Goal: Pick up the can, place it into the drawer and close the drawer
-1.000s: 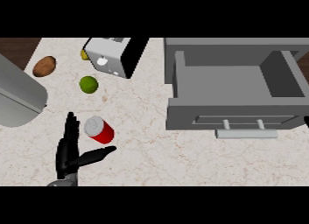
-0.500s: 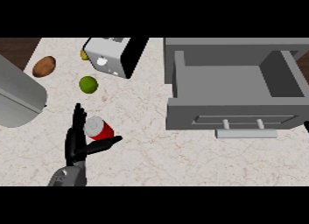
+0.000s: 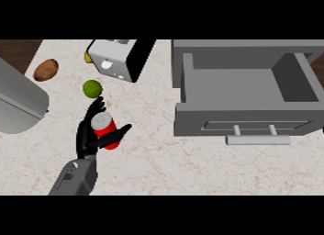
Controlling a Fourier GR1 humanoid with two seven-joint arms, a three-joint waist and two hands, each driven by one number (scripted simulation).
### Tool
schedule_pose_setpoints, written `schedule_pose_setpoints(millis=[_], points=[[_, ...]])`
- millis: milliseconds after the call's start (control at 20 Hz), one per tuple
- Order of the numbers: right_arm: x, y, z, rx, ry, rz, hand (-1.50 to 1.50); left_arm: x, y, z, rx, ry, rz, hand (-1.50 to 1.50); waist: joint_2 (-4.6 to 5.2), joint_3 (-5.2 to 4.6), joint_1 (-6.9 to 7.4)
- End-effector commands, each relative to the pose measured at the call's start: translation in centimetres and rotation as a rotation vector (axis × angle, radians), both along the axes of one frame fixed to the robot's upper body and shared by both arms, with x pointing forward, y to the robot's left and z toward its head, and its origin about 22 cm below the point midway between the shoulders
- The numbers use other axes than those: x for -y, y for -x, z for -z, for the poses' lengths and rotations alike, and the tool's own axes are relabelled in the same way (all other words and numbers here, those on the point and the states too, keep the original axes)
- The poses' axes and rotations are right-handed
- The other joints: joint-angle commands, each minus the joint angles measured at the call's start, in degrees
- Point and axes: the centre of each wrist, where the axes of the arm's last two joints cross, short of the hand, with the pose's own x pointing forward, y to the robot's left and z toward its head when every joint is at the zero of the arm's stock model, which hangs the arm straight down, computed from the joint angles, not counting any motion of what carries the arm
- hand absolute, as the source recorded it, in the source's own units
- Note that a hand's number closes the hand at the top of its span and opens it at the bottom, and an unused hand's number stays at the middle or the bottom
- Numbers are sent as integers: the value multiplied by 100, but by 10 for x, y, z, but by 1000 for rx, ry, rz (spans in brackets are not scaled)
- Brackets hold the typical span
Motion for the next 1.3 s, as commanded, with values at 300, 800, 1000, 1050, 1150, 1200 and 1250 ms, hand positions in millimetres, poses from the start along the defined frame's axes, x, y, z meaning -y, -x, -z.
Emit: schedule_pose_setpoints(millis=[300,800,1000,1050,1150,1200,1250], points=[[-3,9,-2,6,13,22,-150,13,-7,-15,31,84,57,150,-8,1,16],[-6,8,-20,35,-13,26,-150,-1,-15,-54,117,85,145,150,-14,1,34],[6,5,-4,31,-37,27,-150,-51,0,-38,152,75,160,150,-4,0,23],[8,11,5,14,-10,36,-150,-50,-15,-60,159,65,160,150,-7,1,18],[-6,9,9,18,-4,25,-150,-28,-17,-75,156,75,193,150,-9,2,22],[7,7,0,32,-22,30,-150,-23,-13,-94,159,79,203,150,-17,4,43],[-7,10,-3,33,-29,17,-150,-14,-11,-82,151,79,231,150,-10,2,23]])
